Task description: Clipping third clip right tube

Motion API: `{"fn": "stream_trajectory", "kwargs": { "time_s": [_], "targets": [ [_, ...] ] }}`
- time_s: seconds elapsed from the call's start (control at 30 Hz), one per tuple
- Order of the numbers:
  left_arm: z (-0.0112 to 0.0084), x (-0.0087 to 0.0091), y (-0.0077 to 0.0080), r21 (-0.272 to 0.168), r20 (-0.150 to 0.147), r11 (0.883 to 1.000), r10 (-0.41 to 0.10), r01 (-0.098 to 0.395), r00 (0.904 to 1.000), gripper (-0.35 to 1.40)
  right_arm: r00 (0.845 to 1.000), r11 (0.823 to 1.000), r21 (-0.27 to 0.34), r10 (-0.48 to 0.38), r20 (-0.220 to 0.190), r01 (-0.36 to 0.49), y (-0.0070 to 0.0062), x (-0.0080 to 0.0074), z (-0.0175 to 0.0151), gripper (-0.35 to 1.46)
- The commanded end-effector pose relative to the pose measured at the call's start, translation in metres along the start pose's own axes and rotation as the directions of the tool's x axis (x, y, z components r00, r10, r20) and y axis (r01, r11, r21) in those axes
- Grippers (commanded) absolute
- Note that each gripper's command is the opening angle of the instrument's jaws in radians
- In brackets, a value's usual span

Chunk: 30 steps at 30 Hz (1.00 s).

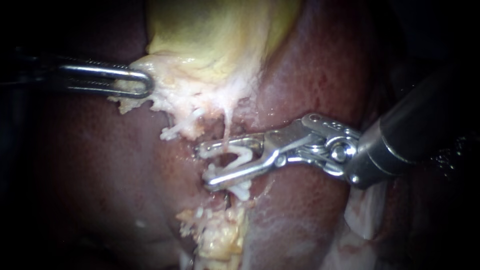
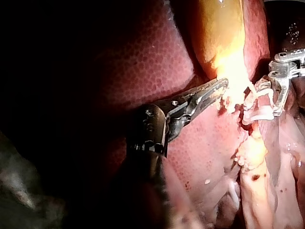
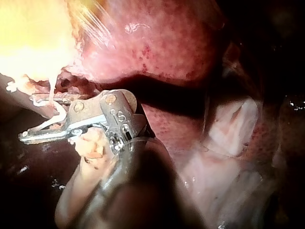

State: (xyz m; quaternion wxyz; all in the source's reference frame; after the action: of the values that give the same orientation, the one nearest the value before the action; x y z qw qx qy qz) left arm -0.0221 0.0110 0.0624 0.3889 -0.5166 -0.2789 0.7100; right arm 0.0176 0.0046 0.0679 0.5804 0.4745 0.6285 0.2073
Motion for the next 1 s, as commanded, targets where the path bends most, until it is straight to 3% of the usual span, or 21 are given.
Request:
{"fn": "stream_trajectory", "kwargs": {
  "time_s": [0.03,0.2,0.43,0.77,1.0],
  "targets": [
    [0.0,0.0,0.0,0.0,0.0,1.0,0.0,0.0,1.0,-0.35,1.0,1.0,0.002,0.001,-0.006,-0.001,0.0,0.0004,0.0,0.47],
    [0.0,0.0,0.0,0.0,0.0,1.0,0.0,0.0,1.0,-0.35,1.0,1.0,-0.004,0.006,-0.017,-0.006,-0.0001,0.0014,-0.0002,0.47],
    [0.0,0.0,0.0,0.0,0.0,1.0,0.0,0.0,1.0,-0.35,1.0,1.0,-0.005,0.008,-0.019,-0.008,-0.0005,0.0017,-0.0003,0.46],
    [0.0,0.0,-0.0001,0.0,0.0,1.0,0.0,0.0,1.0,-0.35,0.999,1.0,0.006,0.023,-0.024,-0.022,-0.0032,0.0037,-0.0003,0.45],
    [0.0,0.0,-0.0001,-0.001,0.0,1.0,0.0,0.0,1.0,-0.35,0.999,1.0,0.008,0.028,-0.026,-0.028,-0.0042,0.0046,0.0,0.42]
  ]
}}
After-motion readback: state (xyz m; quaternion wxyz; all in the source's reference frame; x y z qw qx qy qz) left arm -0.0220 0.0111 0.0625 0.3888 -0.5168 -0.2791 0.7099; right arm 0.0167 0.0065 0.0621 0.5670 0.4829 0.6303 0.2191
